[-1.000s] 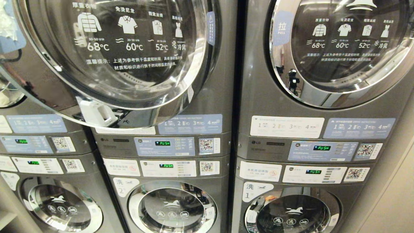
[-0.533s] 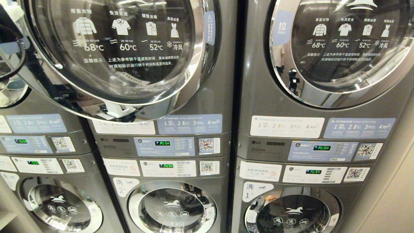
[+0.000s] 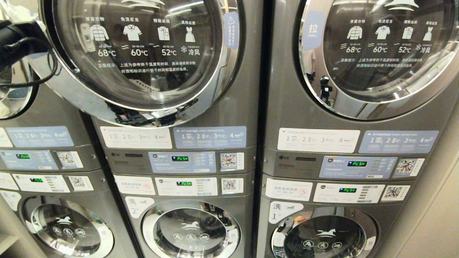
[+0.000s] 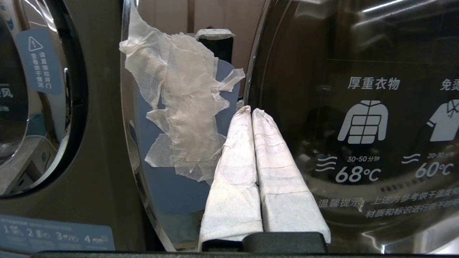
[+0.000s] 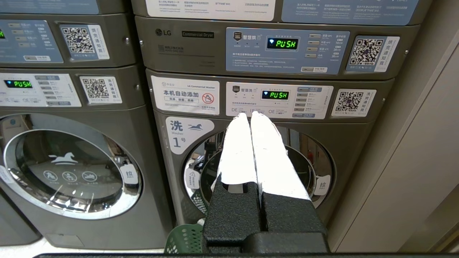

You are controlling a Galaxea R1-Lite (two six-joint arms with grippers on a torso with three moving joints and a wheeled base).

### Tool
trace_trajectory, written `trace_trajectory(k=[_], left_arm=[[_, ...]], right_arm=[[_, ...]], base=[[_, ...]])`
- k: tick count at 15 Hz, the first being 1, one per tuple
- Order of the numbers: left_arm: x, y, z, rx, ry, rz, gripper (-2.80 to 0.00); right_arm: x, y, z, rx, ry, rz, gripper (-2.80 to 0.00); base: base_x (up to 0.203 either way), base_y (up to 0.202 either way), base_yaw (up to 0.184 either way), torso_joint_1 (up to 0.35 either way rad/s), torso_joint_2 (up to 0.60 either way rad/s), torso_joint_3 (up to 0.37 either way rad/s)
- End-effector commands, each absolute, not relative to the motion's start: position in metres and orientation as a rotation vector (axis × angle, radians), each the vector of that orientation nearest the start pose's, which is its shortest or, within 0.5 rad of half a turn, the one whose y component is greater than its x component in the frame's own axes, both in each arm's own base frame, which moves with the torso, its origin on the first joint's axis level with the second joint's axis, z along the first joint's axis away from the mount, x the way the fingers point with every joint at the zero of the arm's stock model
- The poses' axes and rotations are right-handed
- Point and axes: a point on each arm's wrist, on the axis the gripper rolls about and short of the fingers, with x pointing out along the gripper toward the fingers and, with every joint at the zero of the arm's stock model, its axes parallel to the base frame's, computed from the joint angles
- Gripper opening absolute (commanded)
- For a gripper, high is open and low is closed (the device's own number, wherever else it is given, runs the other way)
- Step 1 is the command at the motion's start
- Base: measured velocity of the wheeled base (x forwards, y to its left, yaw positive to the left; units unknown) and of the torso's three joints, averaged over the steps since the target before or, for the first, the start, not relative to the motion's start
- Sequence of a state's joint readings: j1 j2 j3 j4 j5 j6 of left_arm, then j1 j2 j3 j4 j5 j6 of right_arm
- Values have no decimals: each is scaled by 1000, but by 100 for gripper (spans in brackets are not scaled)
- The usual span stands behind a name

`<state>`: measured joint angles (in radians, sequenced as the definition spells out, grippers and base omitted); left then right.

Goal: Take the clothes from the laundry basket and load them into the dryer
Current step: Close the dryer

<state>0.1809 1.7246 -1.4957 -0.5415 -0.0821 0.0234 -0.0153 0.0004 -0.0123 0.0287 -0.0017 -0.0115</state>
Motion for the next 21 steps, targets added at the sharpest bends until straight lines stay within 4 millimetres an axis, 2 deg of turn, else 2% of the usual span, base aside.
trace_trajectory(k=[1, 7, 14, 21], left_arm=[[354, 65, 345, 61, -281, 107, -280], [407, 79, 323, 61, -292, 114, -280], [452, 87, 301, 60, -345, 95, -280], [468, 81, 285, 41, -375, 67, -280]], right_arm=[[-24, 0, 76, -12, 17, -17, -280], [-24, 0, 76, -14, 19, -17, -280], [-24, 0, 76, -15, 20, -15, -280], [-24, 0, 76, -14, 20, -15, -280]], base=[[0, 0, 0, 0, 0, 0], [0, 0, 0, 0, 0, 0], [0, 0, 0, 0, 0, 0], [0, 0, 0, 0, 0, 0]])
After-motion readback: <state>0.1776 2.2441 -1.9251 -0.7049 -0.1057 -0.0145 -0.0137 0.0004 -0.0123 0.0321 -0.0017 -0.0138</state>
